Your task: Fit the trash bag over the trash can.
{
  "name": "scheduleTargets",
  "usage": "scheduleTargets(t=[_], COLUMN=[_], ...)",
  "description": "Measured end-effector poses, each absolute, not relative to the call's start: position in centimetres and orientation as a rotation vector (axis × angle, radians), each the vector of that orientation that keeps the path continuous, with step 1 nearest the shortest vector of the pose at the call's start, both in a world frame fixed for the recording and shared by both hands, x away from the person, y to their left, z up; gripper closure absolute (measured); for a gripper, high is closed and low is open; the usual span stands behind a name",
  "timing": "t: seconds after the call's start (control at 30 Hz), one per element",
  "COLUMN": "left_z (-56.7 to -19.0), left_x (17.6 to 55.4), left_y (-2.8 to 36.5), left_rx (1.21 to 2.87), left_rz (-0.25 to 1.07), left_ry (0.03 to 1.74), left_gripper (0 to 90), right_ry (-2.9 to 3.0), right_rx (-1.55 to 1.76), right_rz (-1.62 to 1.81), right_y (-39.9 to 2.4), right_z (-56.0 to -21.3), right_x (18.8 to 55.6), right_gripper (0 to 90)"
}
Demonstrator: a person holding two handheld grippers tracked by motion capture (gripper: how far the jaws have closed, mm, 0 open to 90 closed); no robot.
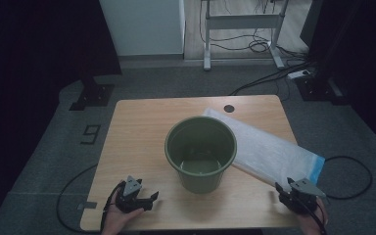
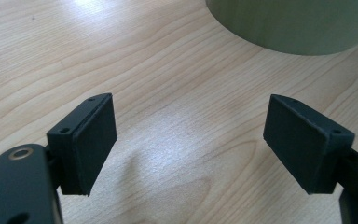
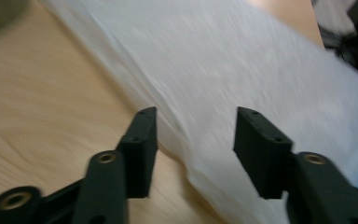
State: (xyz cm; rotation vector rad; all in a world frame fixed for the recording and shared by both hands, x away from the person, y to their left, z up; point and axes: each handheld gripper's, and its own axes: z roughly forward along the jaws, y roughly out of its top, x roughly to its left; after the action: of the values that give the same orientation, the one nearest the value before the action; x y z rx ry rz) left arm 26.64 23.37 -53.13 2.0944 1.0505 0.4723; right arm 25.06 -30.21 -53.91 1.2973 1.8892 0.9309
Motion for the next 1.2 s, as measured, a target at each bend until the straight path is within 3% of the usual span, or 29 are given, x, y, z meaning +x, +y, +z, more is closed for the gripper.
scheduleTargets(t=[0.17, 0.37, 0.63, 0.8, 0.9, 1.2], left_z=[-53.3, -53.4, -53.4, -53.5, -53.5, -53.4], left_x=[26.6, 26.8, 26.7, 26.7, 26.7, 26.6], left_y=[23.2, 23.7, 23.9, 23.9, 23.8, 23.7], left_rx=[2.109, 2.098, 2.095, 2.104, 2.098, 2.103], left_rz=[0.466, 0.467, 0.467, 0.466, 0.463, 0.465], left_ry=[1.043, 1.064, 1.063, 1.064, 1.064, 1.057], left_gripper=[16.9, 16.9, 16.9, 16.9, 17.0, 17.2], right_ry=[1.908, 2.000, 2.072, 2.082, 2.074, 2.066], right_rx=[1.247, 1.218, 1.265, 1.334, 1.347, 1.366], right_rz=[1.012, 1.005, 0.929, 0.969, 0.985, 0.979], right_y=[-26.3, -21.6, -18.8, -20.0, -21.0, -24.2], right_z=[-53.0, -53.1, -54.8, -55.2, -55.3, -55.0], right_x=[27.0, 31.3, 35.5, 35.9, 35.4, 31.0], right_gripper=[30.6, 28.4, 42.0, 72.4, 85.0, 88.5])
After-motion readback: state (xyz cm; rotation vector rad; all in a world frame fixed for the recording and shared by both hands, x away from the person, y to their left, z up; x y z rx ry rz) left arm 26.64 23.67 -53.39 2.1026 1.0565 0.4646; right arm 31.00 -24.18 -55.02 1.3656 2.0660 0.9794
